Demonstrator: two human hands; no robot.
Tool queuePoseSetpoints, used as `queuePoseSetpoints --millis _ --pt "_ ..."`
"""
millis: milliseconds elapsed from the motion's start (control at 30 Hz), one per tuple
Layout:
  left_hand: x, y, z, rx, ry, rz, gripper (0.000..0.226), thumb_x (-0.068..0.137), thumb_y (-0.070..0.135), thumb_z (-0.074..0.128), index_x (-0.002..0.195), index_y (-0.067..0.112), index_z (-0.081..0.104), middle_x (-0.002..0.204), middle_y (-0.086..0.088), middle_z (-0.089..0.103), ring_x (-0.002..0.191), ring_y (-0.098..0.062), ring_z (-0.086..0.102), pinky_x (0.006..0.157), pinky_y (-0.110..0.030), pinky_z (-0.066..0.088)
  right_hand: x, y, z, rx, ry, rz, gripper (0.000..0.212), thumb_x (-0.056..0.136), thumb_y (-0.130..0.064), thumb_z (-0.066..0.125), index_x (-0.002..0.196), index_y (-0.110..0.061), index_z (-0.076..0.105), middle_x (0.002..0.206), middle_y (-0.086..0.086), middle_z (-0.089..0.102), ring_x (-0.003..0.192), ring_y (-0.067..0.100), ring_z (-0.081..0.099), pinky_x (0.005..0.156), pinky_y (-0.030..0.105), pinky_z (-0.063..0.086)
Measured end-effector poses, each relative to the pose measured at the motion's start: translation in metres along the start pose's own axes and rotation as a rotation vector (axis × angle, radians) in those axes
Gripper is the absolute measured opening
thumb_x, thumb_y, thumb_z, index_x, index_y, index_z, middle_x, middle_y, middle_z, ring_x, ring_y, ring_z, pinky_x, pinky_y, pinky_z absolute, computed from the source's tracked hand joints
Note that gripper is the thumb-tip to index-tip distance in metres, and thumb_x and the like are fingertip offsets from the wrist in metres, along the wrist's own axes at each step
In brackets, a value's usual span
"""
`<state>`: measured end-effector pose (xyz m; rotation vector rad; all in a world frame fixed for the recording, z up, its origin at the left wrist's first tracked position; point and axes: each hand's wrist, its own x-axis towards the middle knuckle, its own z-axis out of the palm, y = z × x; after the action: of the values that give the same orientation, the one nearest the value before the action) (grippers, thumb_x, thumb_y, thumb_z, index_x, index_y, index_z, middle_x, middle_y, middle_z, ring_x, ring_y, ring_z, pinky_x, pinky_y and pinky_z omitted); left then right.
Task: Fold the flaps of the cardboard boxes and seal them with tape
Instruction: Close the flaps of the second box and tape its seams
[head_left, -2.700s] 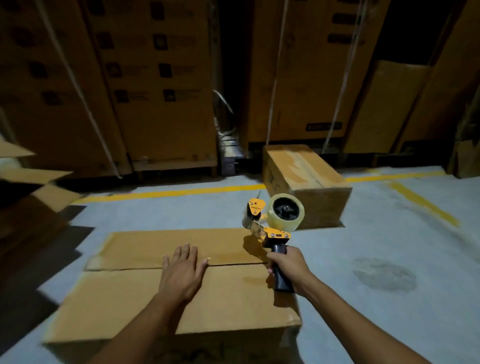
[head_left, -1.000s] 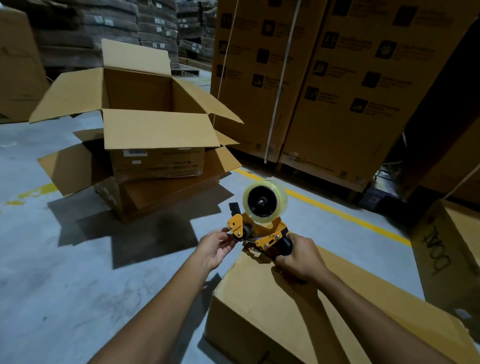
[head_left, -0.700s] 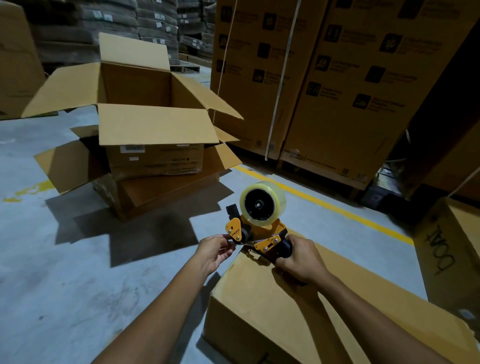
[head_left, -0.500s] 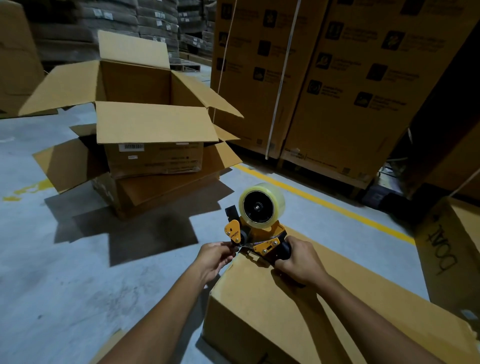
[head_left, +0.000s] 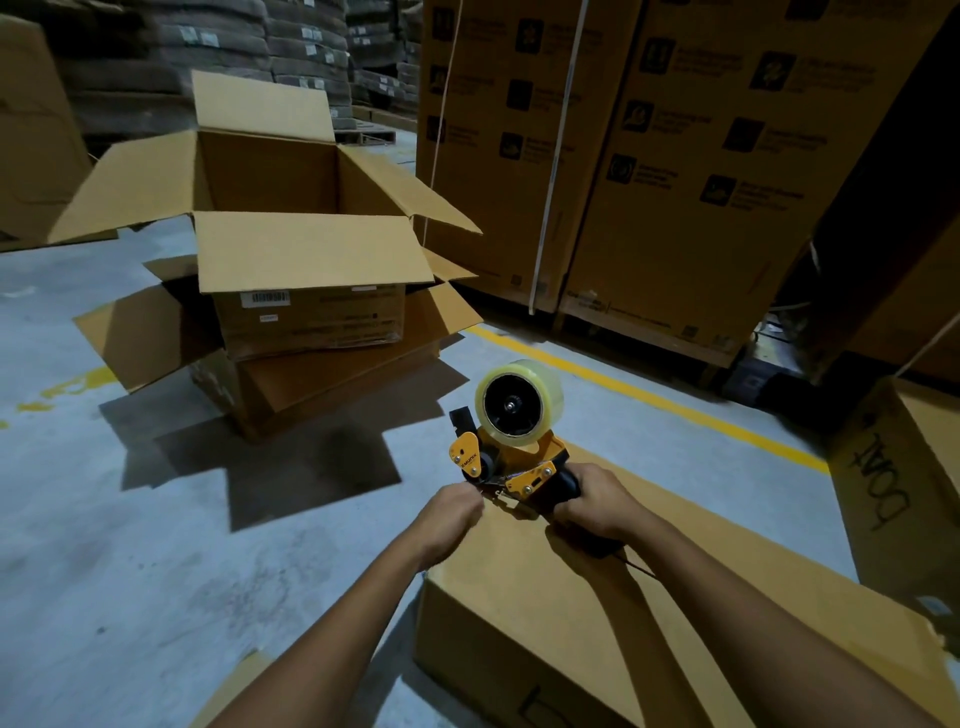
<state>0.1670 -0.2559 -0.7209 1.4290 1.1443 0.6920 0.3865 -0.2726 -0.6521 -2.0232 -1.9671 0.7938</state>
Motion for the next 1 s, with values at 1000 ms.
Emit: queuePoseSetpoints --millis 1000 --pt "-0.007 -0.003 0.0 -0.036 -0.138 -0.027 0.052 0.105 0.017 0.045 0.153 0.034 0.033 0.146 0.01 0.042 0.124 -0.009 0.051 0.088 -0.012 0.044 -0.045 0.065 -0.01 -0.107 0.044 0.112 0.022 0.077 -0.047 0.066 0.077 -0.027 0.073 0.074 -0.004 0.073 0.069 0.013 0.068 0.067 0.042 0.061"
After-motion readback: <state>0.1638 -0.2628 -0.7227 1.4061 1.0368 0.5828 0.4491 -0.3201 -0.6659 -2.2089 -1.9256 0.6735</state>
